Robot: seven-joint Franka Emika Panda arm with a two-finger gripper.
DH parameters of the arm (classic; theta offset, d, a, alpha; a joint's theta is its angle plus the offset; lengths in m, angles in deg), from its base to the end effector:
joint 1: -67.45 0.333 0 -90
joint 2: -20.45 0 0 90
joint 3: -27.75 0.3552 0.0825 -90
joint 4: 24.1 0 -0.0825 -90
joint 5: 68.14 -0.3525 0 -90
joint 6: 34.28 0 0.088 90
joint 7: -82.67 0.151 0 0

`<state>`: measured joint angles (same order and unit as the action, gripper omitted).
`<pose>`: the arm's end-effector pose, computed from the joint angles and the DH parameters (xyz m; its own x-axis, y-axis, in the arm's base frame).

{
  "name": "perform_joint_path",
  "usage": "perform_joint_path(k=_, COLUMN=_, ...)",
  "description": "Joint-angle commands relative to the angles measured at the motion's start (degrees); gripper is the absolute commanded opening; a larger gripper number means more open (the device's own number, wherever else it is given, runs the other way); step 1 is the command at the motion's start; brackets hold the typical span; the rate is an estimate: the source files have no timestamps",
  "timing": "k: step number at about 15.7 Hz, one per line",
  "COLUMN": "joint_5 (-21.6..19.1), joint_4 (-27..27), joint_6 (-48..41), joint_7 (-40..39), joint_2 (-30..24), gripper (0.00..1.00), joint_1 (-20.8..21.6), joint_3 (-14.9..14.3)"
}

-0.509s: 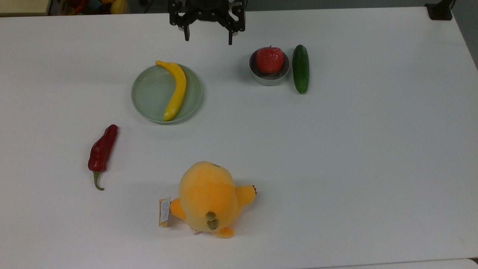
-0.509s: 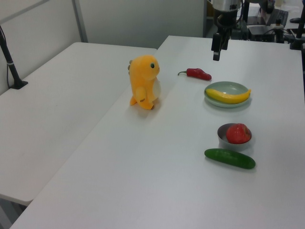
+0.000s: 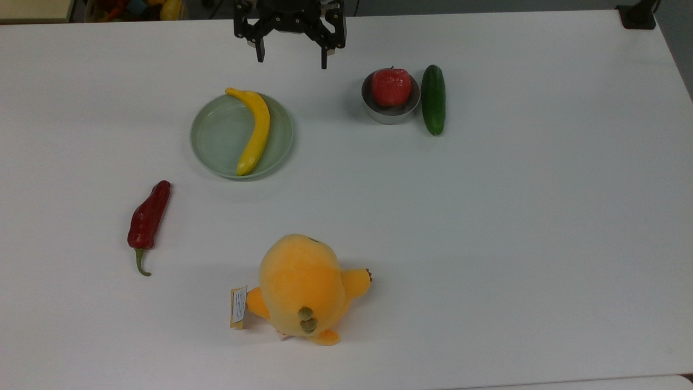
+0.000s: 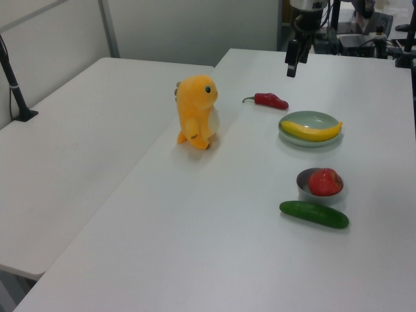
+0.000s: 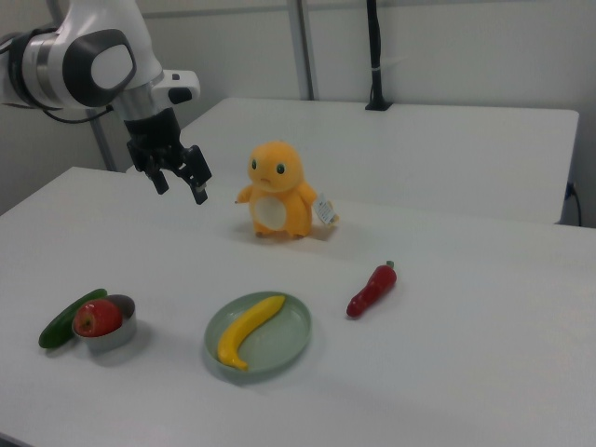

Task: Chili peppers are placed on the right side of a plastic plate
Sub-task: 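Move the open gripper toward the green plate and red chili pepper, then lower the gripper over the red chili pepper beside the plate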

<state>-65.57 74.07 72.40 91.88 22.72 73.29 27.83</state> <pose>0.5596 0.0526 0.5615 0.9925 -0.0451 0.1141 -0.0484 -0.9985 0.0261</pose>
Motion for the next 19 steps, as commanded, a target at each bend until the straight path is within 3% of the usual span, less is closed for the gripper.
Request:
perform_joint_path(k=1, joint_5=-1.3, joint_4=1.3, joint_6=1.2, joint_7=-1.0, joint_2=-1.2, gripper=1.00, joint_1=-0.7, joint_3=-0.2)
perform_joint_path(k=11, joint_5=0.9, joint_4=2.9, joint_6=8.7, joint_7=-5.0, joint_2=1.9, gripper=1.00, joint_1=-7.0, joint_3=-0.6)
perform_joint_path(k=19, joint_5=9.9, joint_4=1.4, joint_6=21.2, joint_7=-6.8, joint_2=14.3, gripper=1.00, joint_1=-14.5, joint_3=-2.0)
